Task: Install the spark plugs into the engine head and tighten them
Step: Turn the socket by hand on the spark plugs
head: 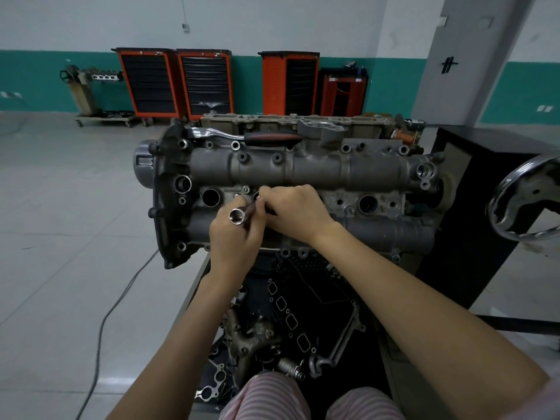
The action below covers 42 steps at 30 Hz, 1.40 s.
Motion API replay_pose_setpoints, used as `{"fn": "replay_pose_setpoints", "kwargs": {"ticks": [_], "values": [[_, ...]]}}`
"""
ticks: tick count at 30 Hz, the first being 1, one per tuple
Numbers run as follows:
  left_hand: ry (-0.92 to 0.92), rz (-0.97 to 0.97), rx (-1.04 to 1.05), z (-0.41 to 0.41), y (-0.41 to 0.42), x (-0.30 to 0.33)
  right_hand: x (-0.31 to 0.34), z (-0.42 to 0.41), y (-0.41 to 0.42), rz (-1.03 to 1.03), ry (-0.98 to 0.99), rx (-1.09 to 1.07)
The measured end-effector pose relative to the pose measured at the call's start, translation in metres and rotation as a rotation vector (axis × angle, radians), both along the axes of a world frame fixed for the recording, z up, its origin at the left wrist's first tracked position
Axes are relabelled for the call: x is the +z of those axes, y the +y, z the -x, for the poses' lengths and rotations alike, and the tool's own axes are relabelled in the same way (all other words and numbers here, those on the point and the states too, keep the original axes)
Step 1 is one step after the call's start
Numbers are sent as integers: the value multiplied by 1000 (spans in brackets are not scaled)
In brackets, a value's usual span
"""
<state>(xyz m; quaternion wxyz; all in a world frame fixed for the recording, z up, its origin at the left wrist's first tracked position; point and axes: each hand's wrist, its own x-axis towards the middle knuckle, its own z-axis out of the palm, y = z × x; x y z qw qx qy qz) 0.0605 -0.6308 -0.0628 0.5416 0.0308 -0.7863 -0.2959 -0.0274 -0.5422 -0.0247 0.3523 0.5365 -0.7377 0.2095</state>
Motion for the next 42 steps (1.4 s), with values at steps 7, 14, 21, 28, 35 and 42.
{"fn": "replay_pose_setpoints", "kwargs": {"ticks": [7, 14, 21, 28, 35, 42], "values": [[-39, -32, -17, -1, 1, -1, 1, 2, -1, -96, -2, -17], [-20, -46, 15, 1, 3, 5, -1, 1, 0, 23, 58, -22], [-20, 25, -20, 0, -1, 1, 0, 1, -1, 0, -9, -25], [-45, 11, -4, 1, 3, 2, 1, -2, 0, -49, -2, -5], [-42, -48, 23, 1, 5, 8, -2, 0, 2, 31, 18, 24], [-68, 100, 37, 0, 1, 4, 0, -1, 1, -5, -6, -21]]}}
